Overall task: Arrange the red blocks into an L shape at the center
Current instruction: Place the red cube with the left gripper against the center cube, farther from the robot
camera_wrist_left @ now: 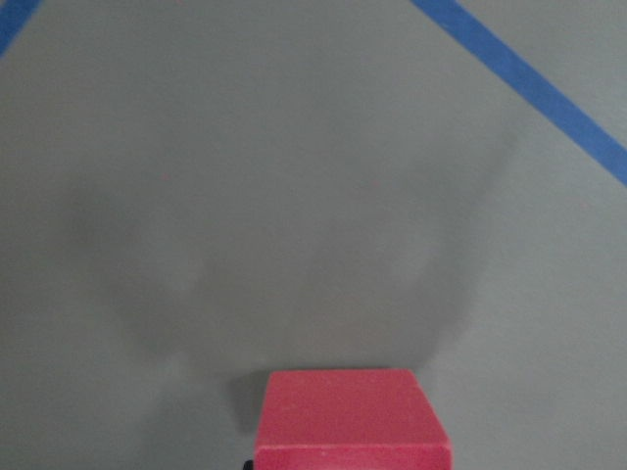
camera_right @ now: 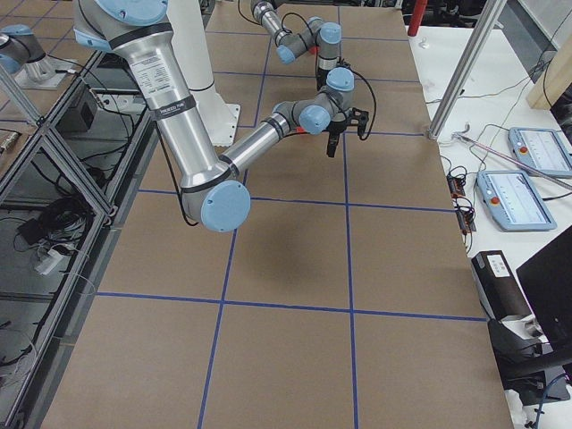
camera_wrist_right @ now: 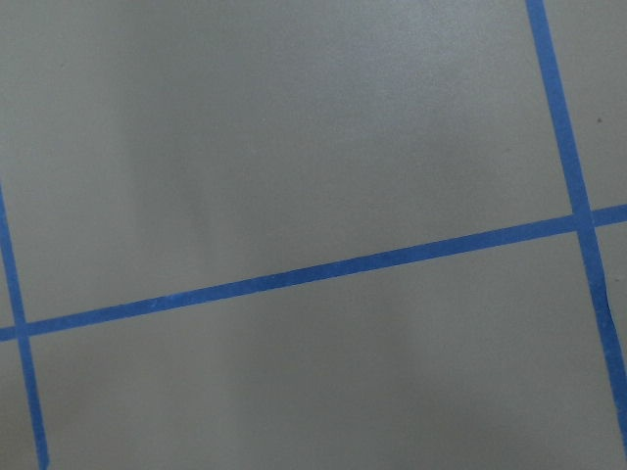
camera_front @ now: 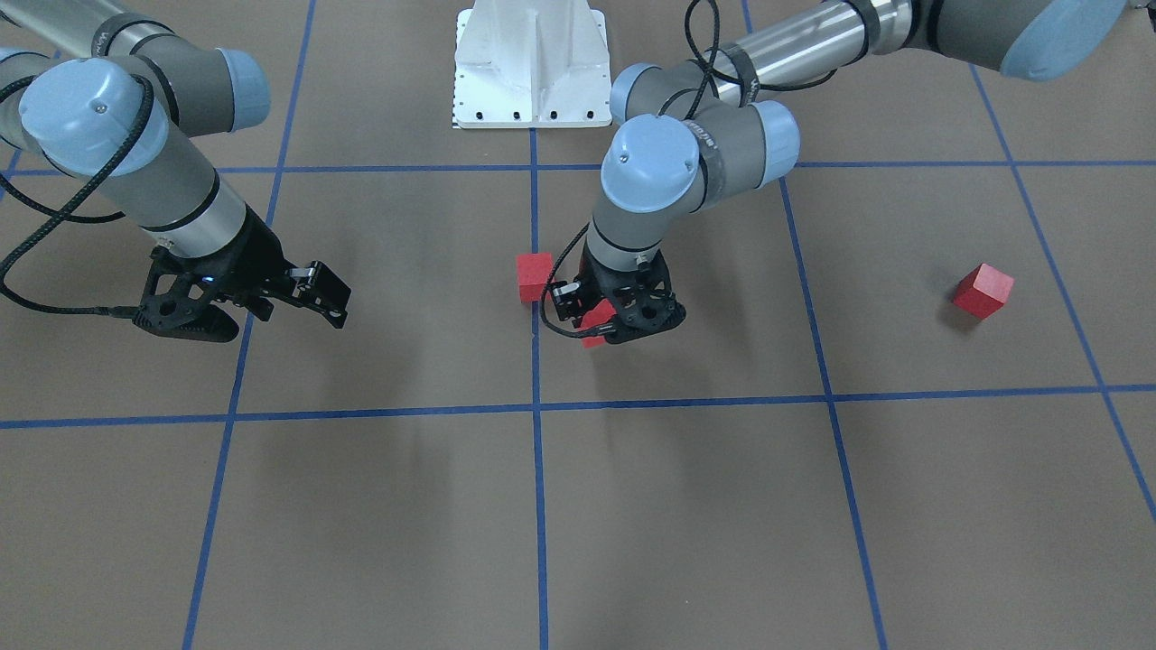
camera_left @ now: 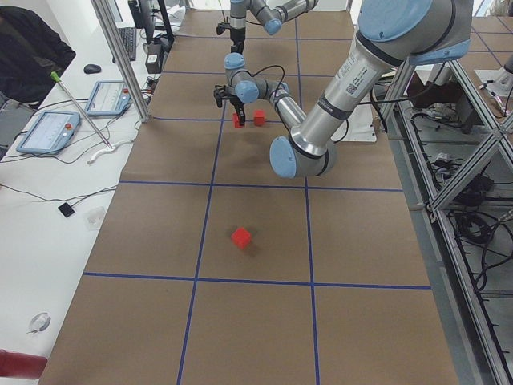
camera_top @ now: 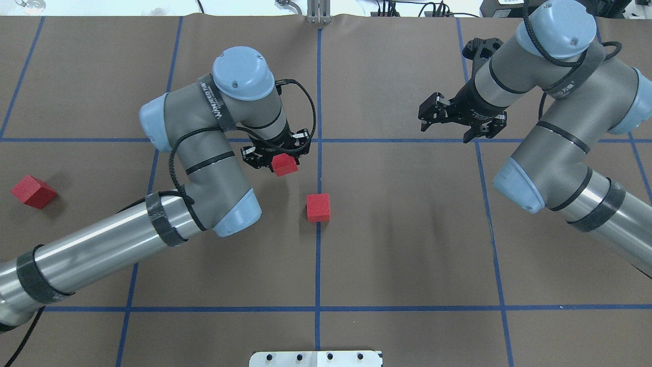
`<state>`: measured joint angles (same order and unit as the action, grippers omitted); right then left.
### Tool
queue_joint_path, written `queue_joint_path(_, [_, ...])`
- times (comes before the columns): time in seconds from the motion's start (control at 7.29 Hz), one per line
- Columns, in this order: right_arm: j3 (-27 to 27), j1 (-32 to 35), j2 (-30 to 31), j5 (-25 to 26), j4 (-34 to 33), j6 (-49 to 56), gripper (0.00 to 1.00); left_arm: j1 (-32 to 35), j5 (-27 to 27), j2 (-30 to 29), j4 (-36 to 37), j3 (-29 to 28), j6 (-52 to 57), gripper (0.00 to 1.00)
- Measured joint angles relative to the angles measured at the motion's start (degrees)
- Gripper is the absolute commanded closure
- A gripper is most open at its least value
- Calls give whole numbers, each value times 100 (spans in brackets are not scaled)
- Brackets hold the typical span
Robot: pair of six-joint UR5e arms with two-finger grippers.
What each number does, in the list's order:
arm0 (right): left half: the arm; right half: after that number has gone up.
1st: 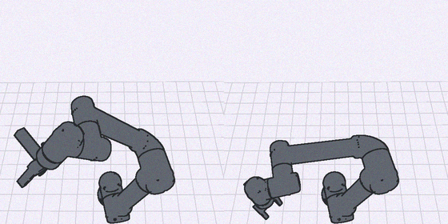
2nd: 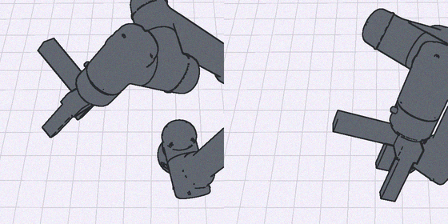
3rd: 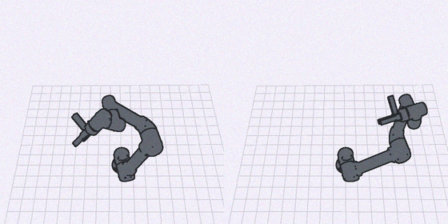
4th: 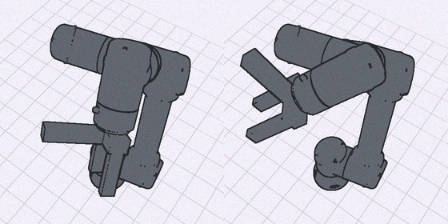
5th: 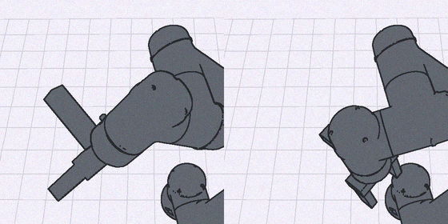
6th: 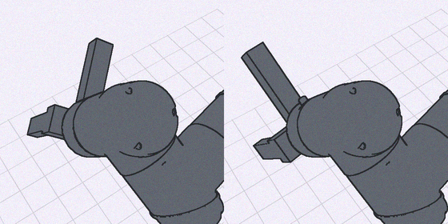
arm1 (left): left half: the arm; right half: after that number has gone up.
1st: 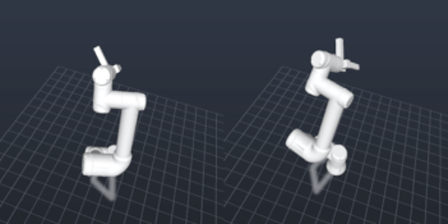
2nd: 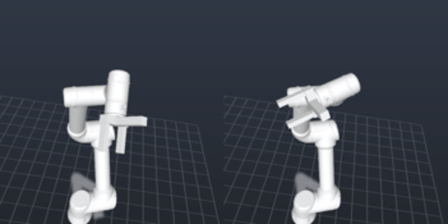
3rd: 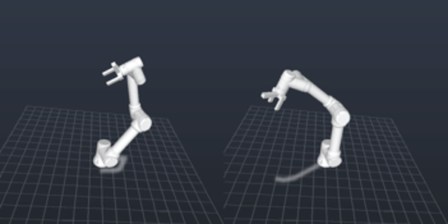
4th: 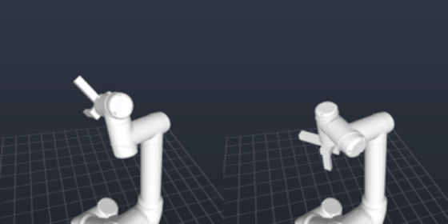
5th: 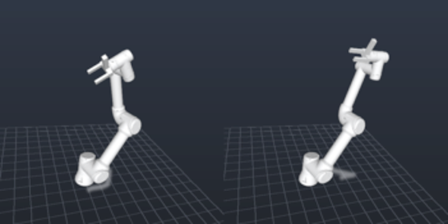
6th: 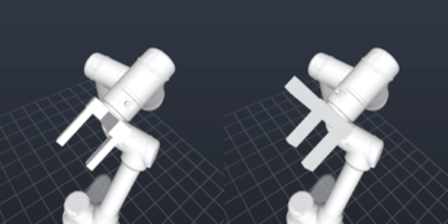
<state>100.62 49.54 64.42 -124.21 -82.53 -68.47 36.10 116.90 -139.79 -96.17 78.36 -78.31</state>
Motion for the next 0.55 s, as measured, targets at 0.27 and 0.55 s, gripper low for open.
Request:
queue_joint_path(0.27, [1, 3, 0, 2, 0, 0, 0, -198, -16, -349, 7, -432, 539, 100])
queue_joint_path(0.55, [1, 3, 0, 4, 0, 0, 0, -374, -43, -406, 6, -503, 694, 100])
